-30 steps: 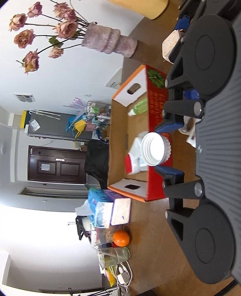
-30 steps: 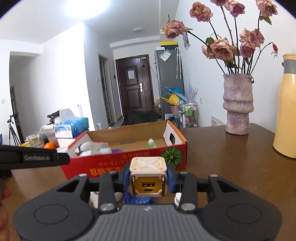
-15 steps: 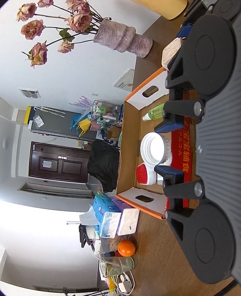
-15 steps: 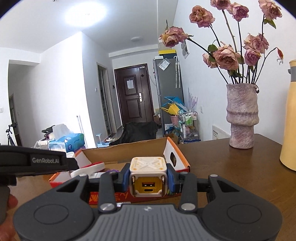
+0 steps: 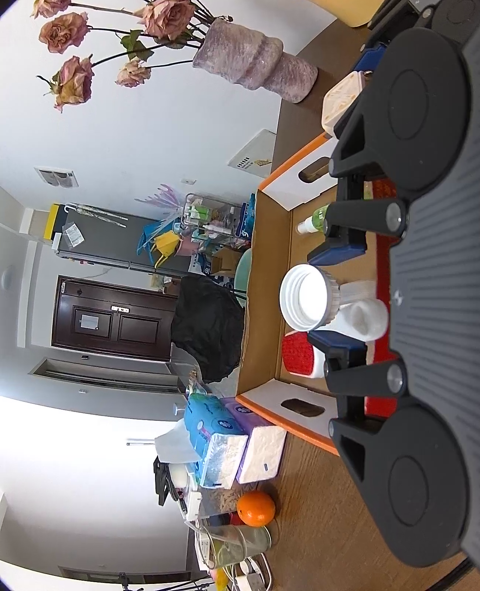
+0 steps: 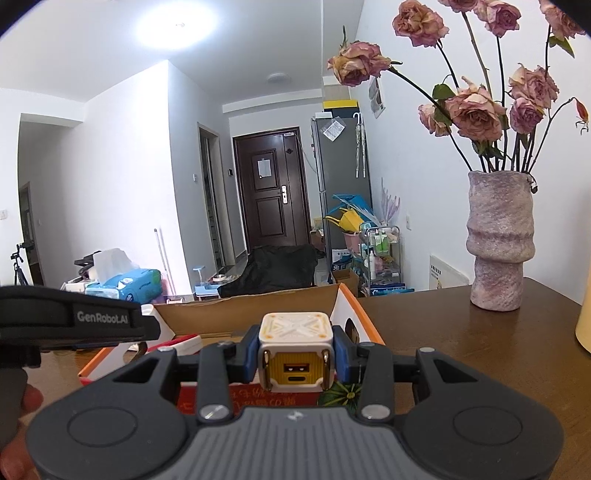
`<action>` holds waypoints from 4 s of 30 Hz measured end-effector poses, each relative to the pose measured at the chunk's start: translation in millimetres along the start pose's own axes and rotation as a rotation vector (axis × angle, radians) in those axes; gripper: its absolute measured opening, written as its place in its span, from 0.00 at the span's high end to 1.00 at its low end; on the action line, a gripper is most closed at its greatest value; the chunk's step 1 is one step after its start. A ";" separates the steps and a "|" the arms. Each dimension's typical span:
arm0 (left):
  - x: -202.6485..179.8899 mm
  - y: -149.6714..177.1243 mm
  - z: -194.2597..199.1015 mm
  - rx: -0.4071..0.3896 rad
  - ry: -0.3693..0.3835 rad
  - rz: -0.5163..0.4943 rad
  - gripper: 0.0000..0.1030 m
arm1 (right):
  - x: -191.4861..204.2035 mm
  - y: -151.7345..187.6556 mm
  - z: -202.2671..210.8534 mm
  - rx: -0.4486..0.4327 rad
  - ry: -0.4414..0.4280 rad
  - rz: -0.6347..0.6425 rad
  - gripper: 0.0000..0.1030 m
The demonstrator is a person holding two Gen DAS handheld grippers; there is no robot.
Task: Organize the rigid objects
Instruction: 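Lower both items into the red box and open both grippers, then move both tools back from the box toward the remaining table items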
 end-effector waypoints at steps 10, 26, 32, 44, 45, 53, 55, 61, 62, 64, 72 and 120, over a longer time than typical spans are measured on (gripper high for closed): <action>-4.3 -10.6 -27.9 -0.001 -0.011 -0.006 0.62 | -6.4 -6.1 -31.7 0.003 0.005 0.019 0.63; -9.1 -28.9 -69.2 -0.003 -0.050 -0.032 0.62 | -7.9 -14.8 -78.6 0.004 -0.008 0.061 0.63; -9.7 -34.7 -78.3 -0.005 -0.063 -0.043 0.62 | -5.3 -16.7 -90.5 0.005 -0.018 0.076 0.63; -5.1 -41.6 -91.5 0.010 -0.086 -0.052 0.59 | -1.0 -14.6 -106.0 0.028 -0.037 0.100 0.63; -5.3 -41.2 -91.0 0.013 -0.087 -0.053 0.50 | -0.9 -13.4 -107.0 0.038 -0.041 0.100 0.63; -2.5 -49.6 -78.9 -0.034 -0.109 -0.039 0.00 | -12.5 -13.1 -102.7 0.051 0.018 0.079 0.09; -2.3 -50.1 -78.7 -0.031 -0.112 -0.038 0.00 | -15.5 -13.6 -102.5 0.054 0.023 0.076 0.05; 0.3 -48.6 -80.7 -0.018 -0.122 -0.025 0.00 | -19.3 -13.9 -102.6 0.055 0.029 0.062 0.01; 0.5 -48.6 -80.8 -0.017 -0.123 -0.024 0.00 | -19.5 -14.1 -102.3 0.055 0.029 0.063 0.00; -0.2 -48.5 -79.2 -0.019 -0.123 -0.024 0.00 | -20.2 -14.7 -101.7 0.054 0.028 0.063 0.00; -0.1 -47.8 -73.4 -0.031 -0.126 -0.030 0.00 | -26.8 -15.9 -95.6 0.053 0.042 0.060 0.00; 7.5 41.3 61.5 -0.005 -0.096 -0.085 0.00 | -26.5 44.5 61.0 0.109 0.044 0.122 0.00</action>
Point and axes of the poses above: each gripper's, at about its wrist camera, not at the fingertips, and z roughly against the way its jaws point, x to its left, y to its underside, the point moved 9 cm from there along -z, roughly the way its jaws point, and after that the axes turned 15 degrees about z, right-handed, at the moved point
